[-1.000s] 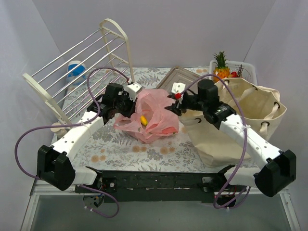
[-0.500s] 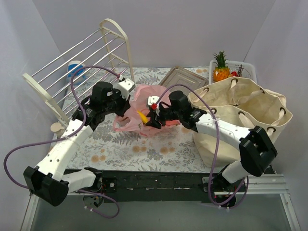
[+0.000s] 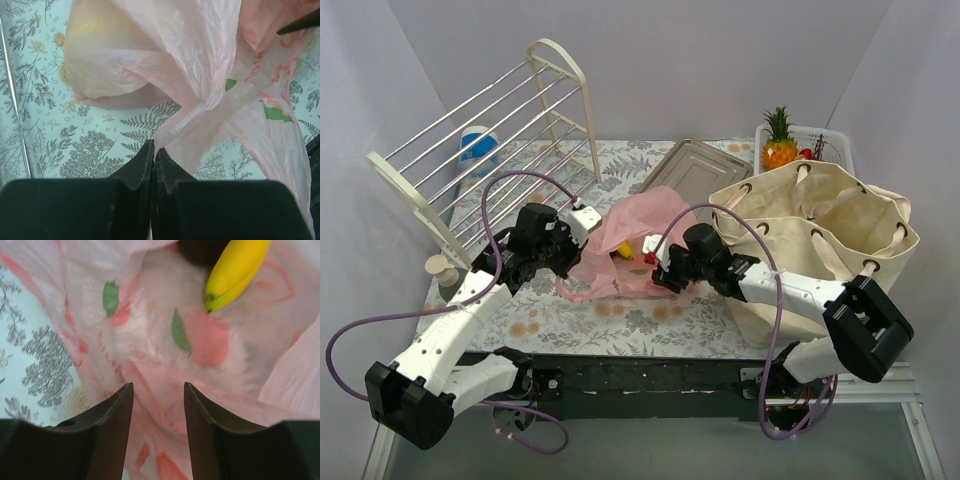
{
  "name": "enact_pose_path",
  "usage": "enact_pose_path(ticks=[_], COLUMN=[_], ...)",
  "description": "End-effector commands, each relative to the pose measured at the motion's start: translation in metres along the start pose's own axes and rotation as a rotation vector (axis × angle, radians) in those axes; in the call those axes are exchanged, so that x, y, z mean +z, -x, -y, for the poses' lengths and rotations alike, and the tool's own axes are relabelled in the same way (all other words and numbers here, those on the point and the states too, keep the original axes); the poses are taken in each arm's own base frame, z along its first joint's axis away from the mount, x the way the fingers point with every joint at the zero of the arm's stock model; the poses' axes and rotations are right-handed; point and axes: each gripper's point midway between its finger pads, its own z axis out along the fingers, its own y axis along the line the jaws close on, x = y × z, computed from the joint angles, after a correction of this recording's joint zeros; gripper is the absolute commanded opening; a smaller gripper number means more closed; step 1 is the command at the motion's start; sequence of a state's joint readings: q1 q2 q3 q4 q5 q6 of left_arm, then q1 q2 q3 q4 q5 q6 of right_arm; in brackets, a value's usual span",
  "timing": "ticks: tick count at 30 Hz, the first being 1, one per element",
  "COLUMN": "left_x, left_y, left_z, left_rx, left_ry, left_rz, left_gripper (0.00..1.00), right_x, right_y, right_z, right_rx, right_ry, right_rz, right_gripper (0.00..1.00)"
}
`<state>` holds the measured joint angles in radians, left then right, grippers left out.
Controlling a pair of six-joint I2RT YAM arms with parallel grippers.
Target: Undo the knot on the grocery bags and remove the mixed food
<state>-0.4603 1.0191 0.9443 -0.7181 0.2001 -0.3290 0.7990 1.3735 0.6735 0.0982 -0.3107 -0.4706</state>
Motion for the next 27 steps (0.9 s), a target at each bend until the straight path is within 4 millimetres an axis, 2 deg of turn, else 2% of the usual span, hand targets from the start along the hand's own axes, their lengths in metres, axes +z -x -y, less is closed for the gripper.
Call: enact_pose_path(ticks=[1, 2, 3, 4, 5, 8, 9, 10, 11, 14, 16, 21, 22, 24, 25, 27], left_x=[-0.009, -0.009, -0.008, -0.009, -0.009, -0.008, -0.008, -0.008, -0.007, -0.010, -0.011, -0.010, -0.008, -0.008, -0.007, -0.006], left_y=[0.010, 0.013, 0.015, 0.020, 0.023, 0.032, 0.035, 0.037, 0.040, 0.045, 0.044, 0.038, 0.036, 0.034, 0.032, 0.029], left_z=[0.005, 0.005, 0.007, 0.008, 0.012, 0.016, 0.016, 0.018, 0.018, 0.024, 0.025, 0.023, 0.023, 0.023, 0.022, 0.016], left_rx=[0.035, 0.032, 0.001, -0.014, -0.033, -0.101, -0.115, -0.146, -0.153, -0.167, -0.165, -0.147, -0.147, -0.148, -0.147, -0.135], left_ry=[-0.028, -0.032, -0.036, -0.043, -0.065, -0.084, -0.090, -0.093, -0.102, -0.133, -0.135, -0.123, -0.122, -0.117, -0.112, -0.078], left_rz=[0.032, 0.040, 0.044, 0.053, 0.062, 0.072, 0.078, 0.081, 0.084, 0.097, 0.095, 0.086, 0.083, 0.077, 0.074, 0.068], left_gripper=[0.00, 0.00, 0.00, 0.00, 0.00, 0.00, 0.00, 0.00, 0.00, 0.00, 0.00, 0.00, 0.00, 0.00, 0.00, 0.00], right_x=[0.006, 0.016, 0.018, 0.023, 0.033, 0.046, 0.054, 0.057, 0.067, 0.081, 0.087, 0.107, 0.109, 0.109, 0.108, 0.095], right_y=[0.081, 0.081, 0.099, 0.105, 0.103, 0.113, 0.106, 0.108, 0.102, 0.099, 0.095, 0.073, 0.070, 0.065, 0.064, 0.074], right_z=[0.045, 0.047, 0.052, 0.054, 0.054, 0.059, 0.064, 0.068, 0.069, 0.087, 0.100, 0.113, 0.113, 0.113, 0.113, 0.116], right_rx=[-0.121, -0.117, -0.122, -0.091, -0.071, -0.037, -0.029, -0.026, -0.006, 0.017, 0.024, 0.022, 0.012, -0.020, -0.050, -0.071], right_ry=[-0.087, -0.072, -0.066, -0.064, -0.054, -0.076, -0.113, -0.131, -0.130, -0.192, -0.250, -0.304, -0.304, -0.299, -0.299, -0.302], right_rz=[0.184, 0.180, 0.219, 0.237, 0.232, 0.262, 0.232, 0.229, 0.212, 0.181, 0.159, 0.101, 0.093, 0.077, 0.074, 0.095], right_gripper=[0.52, 0.52, 0.51, 0.51, 0.51, 0.51, 0.52, 0.54, 0.54, 0.60, 0.68, 0.71, 0.59, 0.46, 0.35, 0.26])
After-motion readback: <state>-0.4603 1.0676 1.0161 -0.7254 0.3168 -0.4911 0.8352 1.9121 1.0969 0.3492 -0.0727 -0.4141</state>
